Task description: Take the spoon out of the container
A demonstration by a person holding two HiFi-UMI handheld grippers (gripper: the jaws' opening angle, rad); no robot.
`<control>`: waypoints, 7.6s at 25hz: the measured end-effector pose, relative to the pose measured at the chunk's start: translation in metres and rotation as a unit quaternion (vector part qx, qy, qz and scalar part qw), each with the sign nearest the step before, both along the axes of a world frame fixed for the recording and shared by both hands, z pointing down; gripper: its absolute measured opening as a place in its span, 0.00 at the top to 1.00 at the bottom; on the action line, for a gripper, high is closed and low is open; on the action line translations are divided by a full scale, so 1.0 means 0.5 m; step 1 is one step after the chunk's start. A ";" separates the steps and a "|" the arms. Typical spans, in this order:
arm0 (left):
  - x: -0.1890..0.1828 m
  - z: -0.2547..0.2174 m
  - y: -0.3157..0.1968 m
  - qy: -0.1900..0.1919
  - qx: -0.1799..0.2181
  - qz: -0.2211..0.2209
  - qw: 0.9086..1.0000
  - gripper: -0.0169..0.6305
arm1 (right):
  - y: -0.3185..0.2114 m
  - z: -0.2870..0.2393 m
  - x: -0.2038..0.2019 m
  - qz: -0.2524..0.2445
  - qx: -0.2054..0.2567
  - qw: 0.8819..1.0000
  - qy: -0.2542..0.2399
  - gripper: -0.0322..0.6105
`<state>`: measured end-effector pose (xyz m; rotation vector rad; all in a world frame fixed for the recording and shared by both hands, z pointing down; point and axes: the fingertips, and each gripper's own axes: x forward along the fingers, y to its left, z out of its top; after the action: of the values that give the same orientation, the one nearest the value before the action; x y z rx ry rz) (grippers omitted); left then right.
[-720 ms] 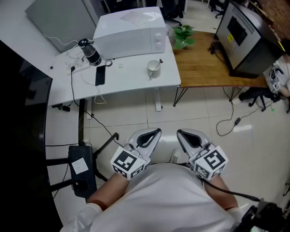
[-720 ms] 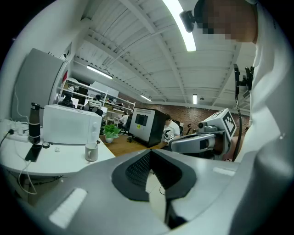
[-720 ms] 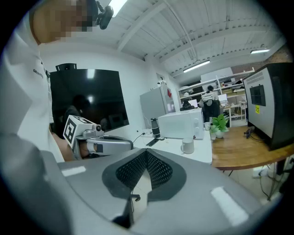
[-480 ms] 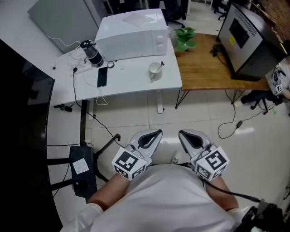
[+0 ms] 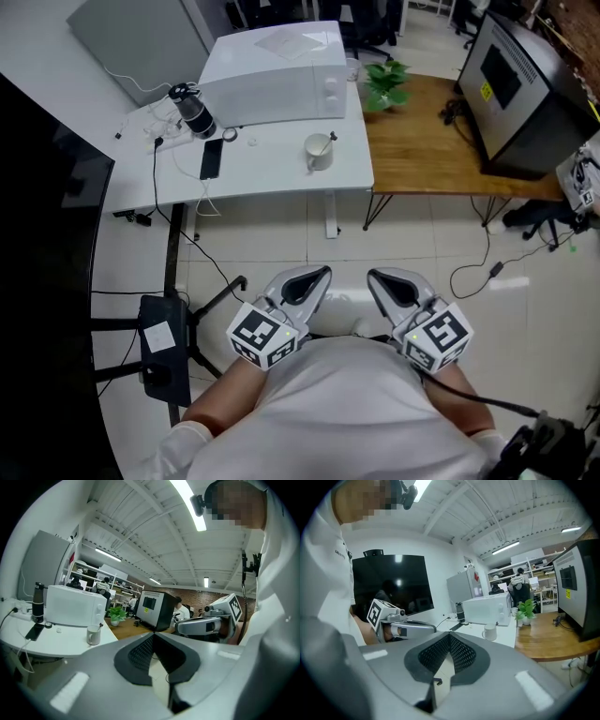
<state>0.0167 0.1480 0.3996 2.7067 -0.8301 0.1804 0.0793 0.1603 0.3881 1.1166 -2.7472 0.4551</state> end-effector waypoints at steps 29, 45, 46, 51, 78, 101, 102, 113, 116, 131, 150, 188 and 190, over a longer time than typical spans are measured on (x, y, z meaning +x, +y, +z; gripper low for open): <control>0.011 0.038 -0.262 -0.050 0.006 -0.023 0.998 0.97 | -0.227 0.061 0.028 -0.014 -0.031 0.999 0.000 0.94; -0.142 0.020 -0.575 -0.044 0.011 0.062 0.997 0.97 | -0.550 0.048 -0.139 0.075 -0.043 0.996 0.006 0.94; -0.147 0.021 -0.586 -0.043 0.012 0.067 0.997 0.97 | -0.561 0.048 -0.148 0.077 -0.044 0.996 0.007 0.94; -0.156 0.026 -0.624 -0.041 0.014 0.078 0.996 0.97 | -0.596 0.052 -0.171 0.079 -0.047 0.996 0.018 0.94; -0.075 0.043 -0.674 -0.046 -0.009 0.006 0.999 0.97 | -0.662 0.082 -0.085 -0.011 -0.078 0.997 0.029 0.94; -0.086 0.091 -0.707 -0.063 -0.015 0.008 0.998 0.97 | -0.735 0.167 -0.029 0.036 -0.093 0.993 0.059 0.88; -0.086 0.096 -0.707 -0.063 -0.018 0.007 0.998 0.97 | -0.746 0.180 -0.024 0.042 -0.096 0.992 0.064 0.87; -0.091 0.121 -0.718 -0.065 -0.035 0.006 0.997 0.97 | -0.824 0.282 -0.016 0.063 -0.136 0.985 0.080 0.79; -0.095 0.136 -0.727 -0.071 -0.041 0.004 0.997 0.97 | -0.831 0.297 -0.019 0.062 -0.144 0.984 0.081 0.79; -0.111 0.164 -0.743 -0.074 -0.067 -0.005 0.995 0.97 | -0.844 0.363 -0.039 0.051 -0.183 0.978 0.083 0.78; -0.114 0.134 -0.736 -0.064 -0.049 0.001 0.997 0.97 | -0.836 0.295 -0.040 0.058 -0.146 0.984 0.088 0.86; -0.109 -0.008 -0.627 -0.029 0.022 0.005 0.999 0.97 | -0.648 0.015 -0.044 0.049 -0.041 0.998 0.028 0.86; -0.114 -0.008 -0.628 -0.038 0.028 0.005 0.999 0.97 | -0.647 0.017 -0.045 0.054 -0.041 0.997 0.030 0.86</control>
<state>-0.0403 -0.1661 0.3954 2.7713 -0.8557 0.2671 0.0566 -0.1630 0.3965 1.2409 -2.6008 0.5343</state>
